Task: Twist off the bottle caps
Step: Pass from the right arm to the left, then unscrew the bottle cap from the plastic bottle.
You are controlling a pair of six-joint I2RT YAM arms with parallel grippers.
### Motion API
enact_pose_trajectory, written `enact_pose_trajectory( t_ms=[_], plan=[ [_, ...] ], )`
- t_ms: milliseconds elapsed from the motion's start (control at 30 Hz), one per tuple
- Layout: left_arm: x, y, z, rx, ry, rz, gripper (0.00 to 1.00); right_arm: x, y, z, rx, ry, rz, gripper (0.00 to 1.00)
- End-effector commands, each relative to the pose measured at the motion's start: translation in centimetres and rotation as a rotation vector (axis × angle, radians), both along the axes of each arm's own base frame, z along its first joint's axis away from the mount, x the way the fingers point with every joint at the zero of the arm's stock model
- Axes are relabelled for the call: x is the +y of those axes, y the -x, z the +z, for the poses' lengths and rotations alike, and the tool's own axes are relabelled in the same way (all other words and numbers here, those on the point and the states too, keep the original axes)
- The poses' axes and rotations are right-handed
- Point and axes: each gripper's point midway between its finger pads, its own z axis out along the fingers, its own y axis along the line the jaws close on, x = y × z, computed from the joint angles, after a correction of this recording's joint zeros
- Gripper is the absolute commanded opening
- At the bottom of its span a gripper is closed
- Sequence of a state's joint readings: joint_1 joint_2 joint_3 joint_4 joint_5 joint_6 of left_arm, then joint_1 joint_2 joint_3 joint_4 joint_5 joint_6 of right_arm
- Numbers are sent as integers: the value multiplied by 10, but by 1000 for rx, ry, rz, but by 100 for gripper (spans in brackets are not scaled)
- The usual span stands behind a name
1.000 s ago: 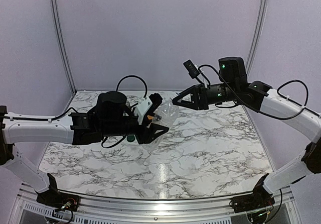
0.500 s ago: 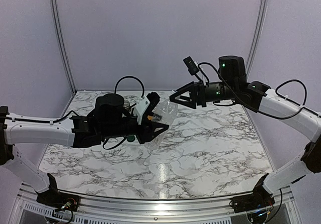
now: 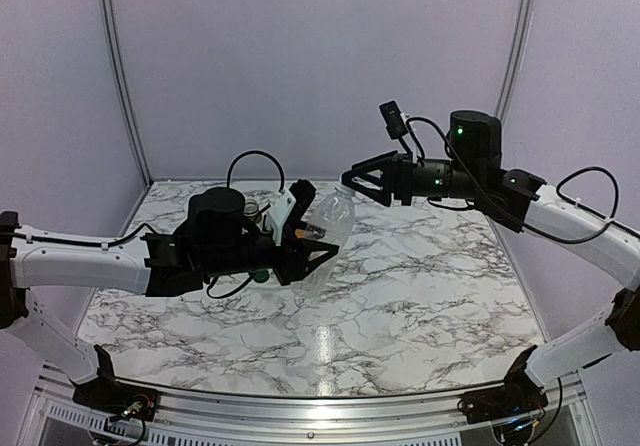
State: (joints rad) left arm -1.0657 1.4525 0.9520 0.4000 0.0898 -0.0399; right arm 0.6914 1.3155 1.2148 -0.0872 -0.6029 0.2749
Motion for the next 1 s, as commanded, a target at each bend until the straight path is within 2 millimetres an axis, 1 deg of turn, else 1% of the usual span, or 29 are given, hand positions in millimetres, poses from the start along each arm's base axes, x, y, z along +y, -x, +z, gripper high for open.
enact_pose_trajectory(
  t_ms=[0, 167, 300, 433, 633, 767, 967],
  plan=[
    [-5, 0, 3, -4, 31, -16, 35, 5, 2, 19, -27, -41, 0, 68],
    [-5, 0, 2, -1, 32, -17, 35, 11, 6, 20, -24, -45, 35, 58],
    [-4, 0, 1, 4, 31, -12, 34, 15, 10, 18, -20, -41, 56, 54],
    [-2, 0, 2, 4, 33, -9, 34, 17, 11, 15, -16, -39, 67, 45],
    [-1, -1, 0, 1, 28, 0, 34, 18, 12, 17, -23, -49, 78, 20],
    [-1, -1, 0, 4, 30, 2, 34, 19, 13, 18, -29, -54, 86, 0],
    [0, 4, 5, 33, 79, -10, 31, 18, 19, 23, -80, -58, 122, 0]
  ],
)
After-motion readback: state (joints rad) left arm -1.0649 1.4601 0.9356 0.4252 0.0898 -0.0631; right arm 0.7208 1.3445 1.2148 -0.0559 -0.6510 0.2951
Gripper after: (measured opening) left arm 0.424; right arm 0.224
